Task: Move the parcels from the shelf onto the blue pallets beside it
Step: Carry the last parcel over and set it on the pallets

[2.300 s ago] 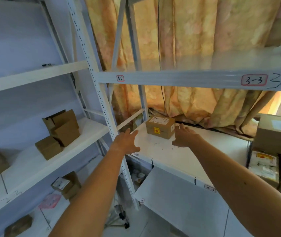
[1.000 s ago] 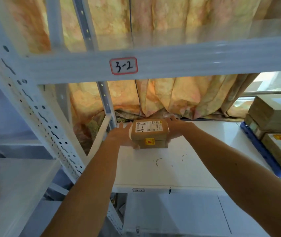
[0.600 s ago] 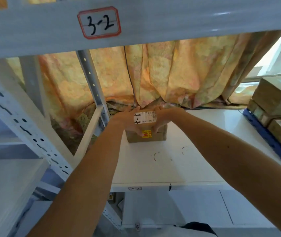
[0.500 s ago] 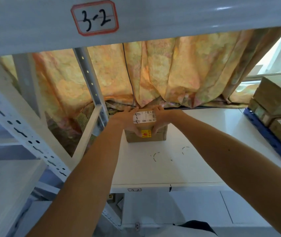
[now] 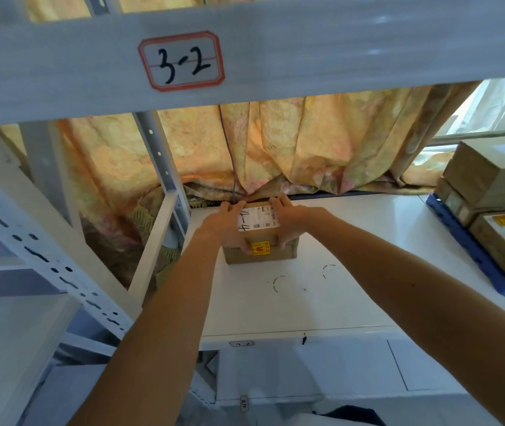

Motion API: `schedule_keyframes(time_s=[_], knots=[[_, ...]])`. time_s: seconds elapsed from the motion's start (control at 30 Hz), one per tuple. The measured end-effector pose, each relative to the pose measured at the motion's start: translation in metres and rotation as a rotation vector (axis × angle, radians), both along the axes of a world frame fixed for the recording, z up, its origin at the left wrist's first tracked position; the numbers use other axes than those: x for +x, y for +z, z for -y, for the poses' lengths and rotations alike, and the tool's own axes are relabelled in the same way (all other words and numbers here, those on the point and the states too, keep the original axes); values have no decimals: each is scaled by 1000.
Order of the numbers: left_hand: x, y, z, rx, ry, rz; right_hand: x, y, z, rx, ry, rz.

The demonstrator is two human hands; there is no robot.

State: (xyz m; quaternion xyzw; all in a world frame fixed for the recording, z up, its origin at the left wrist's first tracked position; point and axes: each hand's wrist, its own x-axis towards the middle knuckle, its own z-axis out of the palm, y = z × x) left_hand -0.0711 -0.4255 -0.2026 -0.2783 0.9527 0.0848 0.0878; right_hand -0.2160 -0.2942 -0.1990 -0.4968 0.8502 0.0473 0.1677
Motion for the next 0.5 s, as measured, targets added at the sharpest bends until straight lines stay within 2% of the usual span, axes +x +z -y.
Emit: schedule_keyframes(time_s=[0.5], knots=[[45, -15, -47, 48, -72, -141, 60, -8, -58, -77, -109, -3]])
